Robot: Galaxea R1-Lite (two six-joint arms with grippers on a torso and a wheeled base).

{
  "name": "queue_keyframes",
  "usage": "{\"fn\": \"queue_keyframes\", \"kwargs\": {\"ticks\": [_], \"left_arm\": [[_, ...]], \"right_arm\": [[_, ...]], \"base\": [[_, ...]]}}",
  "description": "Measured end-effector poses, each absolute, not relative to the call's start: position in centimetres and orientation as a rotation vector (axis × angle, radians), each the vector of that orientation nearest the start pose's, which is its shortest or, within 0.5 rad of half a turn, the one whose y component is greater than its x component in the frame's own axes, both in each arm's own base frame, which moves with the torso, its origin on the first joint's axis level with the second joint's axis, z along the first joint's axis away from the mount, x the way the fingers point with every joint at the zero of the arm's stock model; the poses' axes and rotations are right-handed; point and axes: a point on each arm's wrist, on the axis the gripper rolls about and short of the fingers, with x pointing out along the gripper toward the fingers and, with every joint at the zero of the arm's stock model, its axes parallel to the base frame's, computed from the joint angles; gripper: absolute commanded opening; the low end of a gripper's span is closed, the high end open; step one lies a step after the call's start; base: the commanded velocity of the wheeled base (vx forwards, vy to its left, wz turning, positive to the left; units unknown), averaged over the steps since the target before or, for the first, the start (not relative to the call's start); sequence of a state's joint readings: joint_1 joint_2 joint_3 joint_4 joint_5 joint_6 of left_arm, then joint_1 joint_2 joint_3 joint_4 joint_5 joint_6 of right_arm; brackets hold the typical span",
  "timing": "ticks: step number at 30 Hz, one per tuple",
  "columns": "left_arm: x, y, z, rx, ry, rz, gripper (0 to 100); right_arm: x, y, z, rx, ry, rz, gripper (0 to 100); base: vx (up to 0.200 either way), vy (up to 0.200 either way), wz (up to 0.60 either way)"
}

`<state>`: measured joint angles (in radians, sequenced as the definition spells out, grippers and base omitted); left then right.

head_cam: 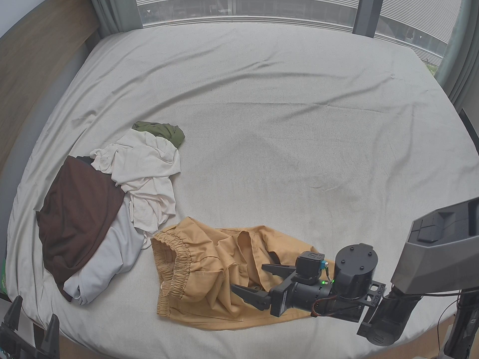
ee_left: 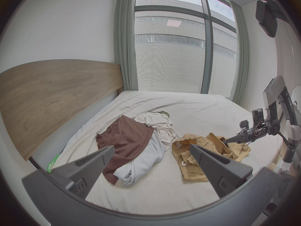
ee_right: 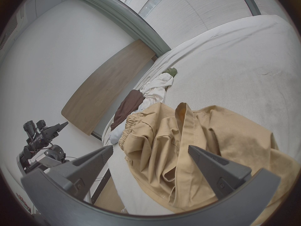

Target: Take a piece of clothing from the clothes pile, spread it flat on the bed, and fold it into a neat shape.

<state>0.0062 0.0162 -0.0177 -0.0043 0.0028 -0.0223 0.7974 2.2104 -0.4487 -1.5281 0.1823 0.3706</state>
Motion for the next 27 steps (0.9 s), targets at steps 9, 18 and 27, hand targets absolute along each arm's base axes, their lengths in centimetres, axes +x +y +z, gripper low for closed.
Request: {"fn": "queue_keyframes", "kwargs": {"ticks": [9, 18, 27], "left_arm": [[-2.3, 0.0, 8.1, -0.024, -0.006, 0.008, 100], [-2.3, 0.0, 8.1, -0.024, -0.006, 0.009, 100], [-2.3, 0.0, 8.1, -0.024, -0.006, 0.008, 100]], "right_arm": [[23.8, 24.6, 2.2, 0.269, 0.410, 0.911, 100], [23.7, 25.0, 3.4, 0.276, 0.394, 0.925, 100], [25.2, 25.6, 3.5, 0.281, 0.380, 0.901, 100]], "base": [[0.000, 0.000, 0.00], [0.000, 0.000, 0.00], [0.000, 0.000, 0.00]]}}
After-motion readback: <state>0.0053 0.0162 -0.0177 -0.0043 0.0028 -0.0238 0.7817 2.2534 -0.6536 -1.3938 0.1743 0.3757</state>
